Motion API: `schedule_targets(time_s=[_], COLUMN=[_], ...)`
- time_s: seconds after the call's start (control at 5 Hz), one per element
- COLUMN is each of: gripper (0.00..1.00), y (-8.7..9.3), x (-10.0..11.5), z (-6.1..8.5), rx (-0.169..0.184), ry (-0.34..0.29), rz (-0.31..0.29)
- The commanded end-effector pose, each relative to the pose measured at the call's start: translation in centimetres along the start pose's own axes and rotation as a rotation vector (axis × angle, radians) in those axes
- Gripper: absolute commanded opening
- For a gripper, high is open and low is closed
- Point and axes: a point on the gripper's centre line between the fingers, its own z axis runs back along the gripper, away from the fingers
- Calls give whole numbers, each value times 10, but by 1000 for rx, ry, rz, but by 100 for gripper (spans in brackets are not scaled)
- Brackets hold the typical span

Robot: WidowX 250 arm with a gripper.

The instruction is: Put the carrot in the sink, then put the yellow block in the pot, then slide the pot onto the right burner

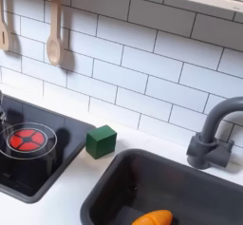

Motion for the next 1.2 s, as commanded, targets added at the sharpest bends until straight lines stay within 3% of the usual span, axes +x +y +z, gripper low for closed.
schedule_targets(time_s=[0.0,0.2,0.4,1.0], gripper=[100,100,100,100], y=[13,18,24,34], x=[8,18,32,47], z=[13,17,14,1], rx=[-34,-41,-83,-72], ry=[-67,-129,-120,-54], rz=[26,-34,-67,-142])
